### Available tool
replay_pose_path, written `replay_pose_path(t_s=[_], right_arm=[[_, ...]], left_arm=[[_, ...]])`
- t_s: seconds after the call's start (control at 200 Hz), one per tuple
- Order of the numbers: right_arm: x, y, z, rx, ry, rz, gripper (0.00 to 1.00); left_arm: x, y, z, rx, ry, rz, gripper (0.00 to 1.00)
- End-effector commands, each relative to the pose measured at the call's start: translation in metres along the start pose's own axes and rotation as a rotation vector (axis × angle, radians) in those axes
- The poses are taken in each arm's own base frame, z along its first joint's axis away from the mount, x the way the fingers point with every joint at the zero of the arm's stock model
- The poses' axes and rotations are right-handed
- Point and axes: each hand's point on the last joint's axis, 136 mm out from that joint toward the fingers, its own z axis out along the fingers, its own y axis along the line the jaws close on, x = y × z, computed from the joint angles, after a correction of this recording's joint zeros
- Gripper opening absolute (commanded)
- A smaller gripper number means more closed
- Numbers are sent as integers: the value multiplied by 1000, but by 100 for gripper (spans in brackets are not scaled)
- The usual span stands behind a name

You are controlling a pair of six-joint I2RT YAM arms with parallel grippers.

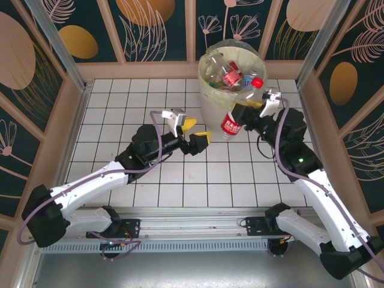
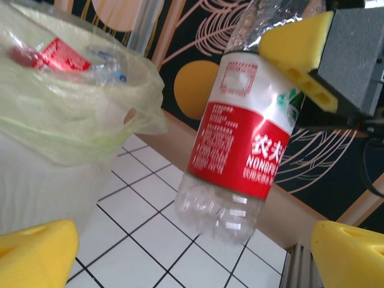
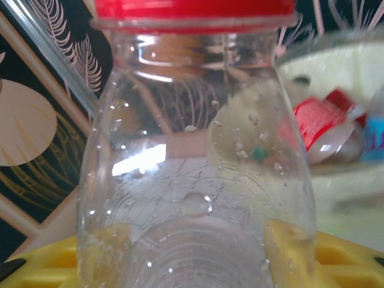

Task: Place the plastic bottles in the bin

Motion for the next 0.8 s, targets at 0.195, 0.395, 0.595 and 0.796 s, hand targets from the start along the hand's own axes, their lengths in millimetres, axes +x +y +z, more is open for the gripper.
replay_pose_path(t_s=[0.195, 0.395, 0.595, 0.796], right_arm=[[-88, -21, -4, 237, -180, -273, 58], [-125, -28, 14, 328, -231, -404, 58], [-137, -44, 48, 376, -205, -506, 58], [-146, -66, 88, 425, -168, -550, 58]], left_arm=[[-12, 2, -13, -52, -9, 56, 99], [-12, 2, -15, -55, -6, 50, 98], [-4, 7, -15, -73, 15, 34, 98], [-7, 4, -16, -71, 22, 17, 98]])
